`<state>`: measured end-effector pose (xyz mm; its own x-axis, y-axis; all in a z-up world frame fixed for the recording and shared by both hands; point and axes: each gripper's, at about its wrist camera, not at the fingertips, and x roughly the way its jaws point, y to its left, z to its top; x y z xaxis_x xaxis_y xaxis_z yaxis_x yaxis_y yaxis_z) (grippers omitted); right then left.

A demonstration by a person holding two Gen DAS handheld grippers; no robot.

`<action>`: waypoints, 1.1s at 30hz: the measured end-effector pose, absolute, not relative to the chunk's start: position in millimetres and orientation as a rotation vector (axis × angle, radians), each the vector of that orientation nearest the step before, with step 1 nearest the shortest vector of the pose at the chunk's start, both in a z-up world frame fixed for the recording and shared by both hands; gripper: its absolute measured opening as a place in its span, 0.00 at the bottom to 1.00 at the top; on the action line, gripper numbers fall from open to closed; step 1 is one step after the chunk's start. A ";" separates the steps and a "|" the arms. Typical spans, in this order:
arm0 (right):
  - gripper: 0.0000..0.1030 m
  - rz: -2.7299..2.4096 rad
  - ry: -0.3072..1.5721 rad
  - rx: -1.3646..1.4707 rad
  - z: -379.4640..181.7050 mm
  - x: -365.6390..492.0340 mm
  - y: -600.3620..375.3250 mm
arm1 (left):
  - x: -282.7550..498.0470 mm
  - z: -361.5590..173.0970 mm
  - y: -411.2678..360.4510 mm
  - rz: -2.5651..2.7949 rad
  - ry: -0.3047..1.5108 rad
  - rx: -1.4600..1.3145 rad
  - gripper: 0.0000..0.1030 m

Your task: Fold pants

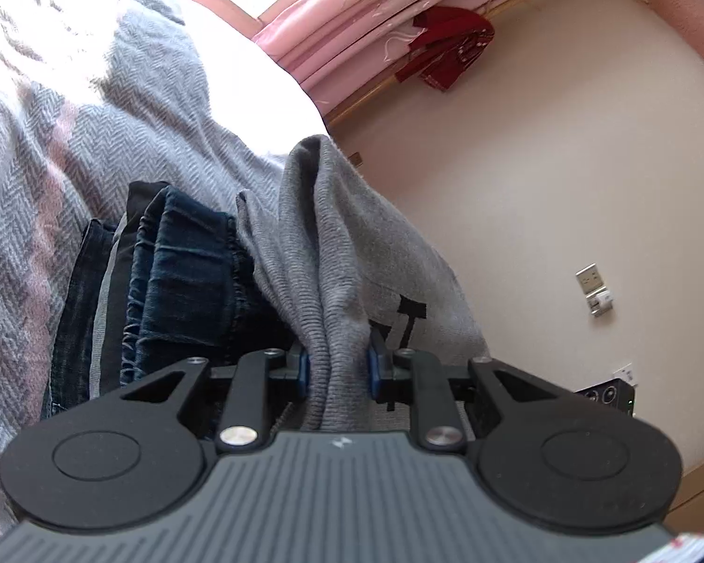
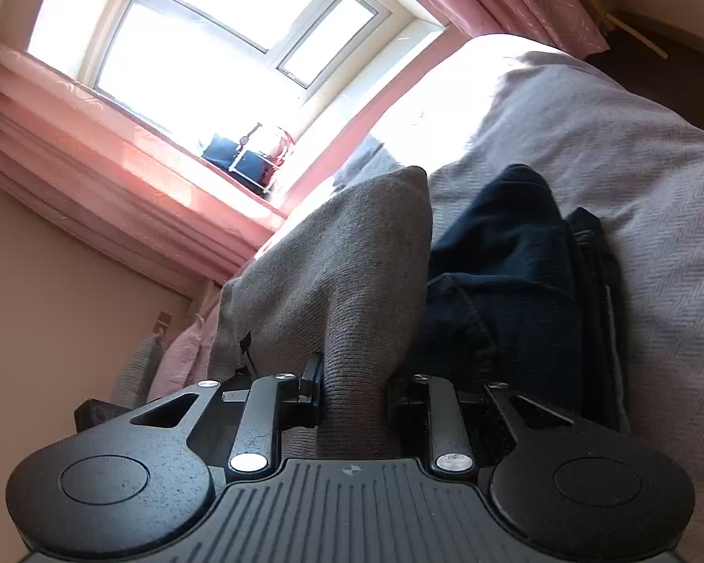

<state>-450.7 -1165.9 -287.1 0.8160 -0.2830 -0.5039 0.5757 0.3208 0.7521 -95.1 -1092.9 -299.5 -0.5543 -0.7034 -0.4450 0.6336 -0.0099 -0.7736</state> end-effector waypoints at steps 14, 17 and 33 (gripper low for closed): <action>0.36 -0.963 0.430 0.473 -229.4 -416.0 -1097.1 | -136.4 -224.2 -1067.2 -1.735 0.796 0.253 0.15; 0.33 -0.990 0.539 0.435 -257.5 -384.8 -1114.7 | -153.0 -251.9 -1090.5 -1.637 0.832 0.378 0.09; 0.53 -0.988 0.450 0.648 -142.9 -460.1 -950.3 | -206.1 -116.7 -936.7 -1.438 0.780 0.567 0.76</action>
<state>-460.1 -950.3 -142.9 0.4848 -0.6179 -0.6191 0.8726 0.3900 0.2941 -206.1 -936.7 -116.7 -0.0351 -0.6491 -0.7599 0.9910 0.0757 -0.1105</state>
